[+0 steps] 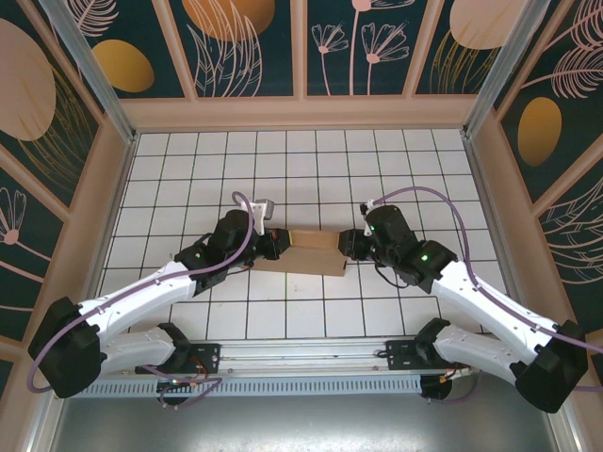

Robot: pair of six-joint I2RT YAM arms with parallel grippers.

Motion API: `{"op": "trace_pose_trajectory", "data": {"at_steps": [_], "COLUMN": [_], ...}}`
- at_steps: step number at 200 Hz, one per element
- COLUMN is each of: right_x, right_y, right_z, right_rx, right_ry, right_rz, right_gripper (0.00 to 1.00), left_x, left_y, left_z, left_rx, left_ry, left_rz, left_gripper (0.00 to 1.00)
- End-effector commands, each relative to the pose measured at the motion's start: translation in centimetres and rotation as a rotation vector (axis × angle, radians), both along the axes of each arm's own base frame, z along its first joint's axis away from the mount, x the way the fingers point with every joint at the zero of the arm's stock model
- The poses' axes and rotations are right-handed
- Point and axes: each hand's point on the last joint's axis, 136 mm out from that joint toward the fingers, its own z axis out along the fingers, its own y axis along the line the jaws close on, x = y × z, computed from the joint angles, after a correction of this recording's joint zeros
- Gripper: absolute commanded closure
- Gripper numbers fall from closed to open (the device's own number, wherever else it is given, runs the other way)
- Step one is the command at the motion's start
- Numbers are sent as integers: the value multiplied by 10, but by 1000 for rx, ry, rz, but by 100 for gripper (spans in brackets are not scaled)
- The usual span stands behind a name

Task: Fold the paper box

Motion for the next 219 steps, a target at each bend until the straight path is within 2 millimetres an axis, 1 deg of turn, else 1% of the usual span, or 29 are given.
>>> {"op": "trace_pose_trajectory", "data": {"at_steps": [1, 32, 43, 69, 80, 91, 109, 116, 131, 154, 166, 178, 203, 213, 219], "right_x": [-3, -6, -6, -5, -4, -4, -4, -8, -9, -9, -10, -10, -11, -9, -5], "right_y": [-6, -5, -7, -15, -19, -19, -18, -12, -5, 11, 18, 23, 22, 16, 10], "right_z": [-16, -23, -24, -18, -14, -11, -14, -17, -21, -21, -22, -21, -17, -15, -10], "right_rx": [-34, -16, -25, -30, -35, -25, -25, -5, 22, 106, 150, 179, 260, 275, 259], "right_ry": [61, 86, 92, 80, 67, 67, 76, 99, 118, 132, 151, 165, 187, 187, 160], "right_rz": [-25, -28, -34, -67, -89, -86, -86, -57, -38, -2, 18, 27, 33, 20, 8], "right_gripper": [64, 63, 61, 56, 56, 56, 56, 56, 56, 56, 58, 61, 66, 67, 66], "left_x": [-9, -10, -11, -11, -10, -10, -10, -11, -11, -13, -14, -15, -16, -16, -16], "left_y": [11, 11, 11, 10, 10, 11, 12, 12, 11, 9, 8, 7, 3, 3, 4], "left_z": [-36, -39, -40, -38, -37, -37, -38, -39, -40, -41, -44, -47, -49, -49, -48], "left_rx": [89, 92, 95, 86, 85, 90, 91, 90, 89, 85, 89, 90, 84, 87, 87], "left_ry": [97, 102, 105, 102, 96, 93, 97, 98, 99, 102, 108, 118, 125, 125, 121], "left_rz": [4, -4, -5, -9, -9, -7, -5, -5, -10, -24, -32, -41, -61, -60, -59], "left_gripper": [100, 100, 100, 100, 100, 100, 100, 100, 100, 100, 100, 100, 100, 100, 100]}}
